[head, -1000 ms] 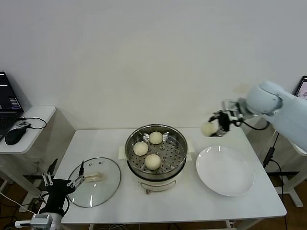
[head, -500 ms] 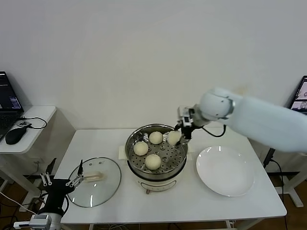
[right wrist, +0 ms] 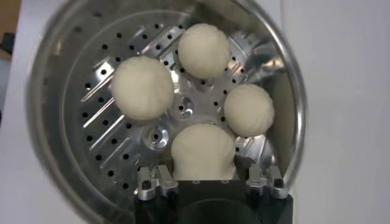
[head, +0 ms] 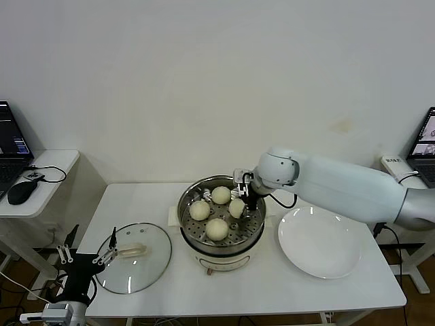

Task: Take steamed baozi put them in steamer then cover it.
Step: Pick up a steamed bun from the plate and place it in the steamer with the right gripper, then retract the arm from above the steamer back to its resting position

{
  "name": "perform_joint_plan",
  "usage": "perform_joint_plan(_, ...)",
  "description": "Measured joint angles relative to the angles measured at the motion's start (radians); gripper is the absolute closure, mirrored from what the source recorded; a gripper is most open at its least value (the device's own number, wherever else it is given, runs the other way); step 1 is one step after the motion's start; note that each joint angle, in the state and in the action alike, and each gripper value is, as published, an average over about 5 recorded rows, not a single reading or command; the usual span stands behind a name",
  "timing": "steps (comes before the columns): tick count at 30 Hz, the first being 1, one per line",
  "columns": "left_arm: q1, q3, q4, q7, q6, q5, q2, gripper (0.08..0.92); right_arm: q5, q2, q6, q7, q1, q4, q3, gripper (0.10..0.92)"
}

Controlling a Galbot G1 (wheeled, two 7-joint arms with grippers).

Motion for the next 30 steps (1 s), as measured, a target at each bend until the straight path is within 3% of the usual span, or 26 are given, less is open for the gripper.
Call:
perform_joint_plan(8,-0.004,-0.001,0.004,0.000,0.001,0.000,-0.001,0.177,-0.007,0.000,-0.011,0.009,-0.014,-0.008,0.011,0.385)
perform_joint_plan(16,-0.006,-0.002,0.005,-0.002,0.003,0.000,0.001,0.177,0.016,-0.043,-0.015,0.022,-0.005,0.049,0.054,0.214)
perform_joint_plan(20,-0.008,-0.001,0.006,-0.006,0.006,0.000,0.002,0.177,0.042,-0.093,-0.015,0.039,-0.002,0.106,0.086,0.203)
perform_joint_plan(30,-0.024,0.006,0.024,-0.038,0.032,-0.004,0.009,0.177,0.153,-0.314,0.069,0.296,-0.221,0.311,0.336,0.203)
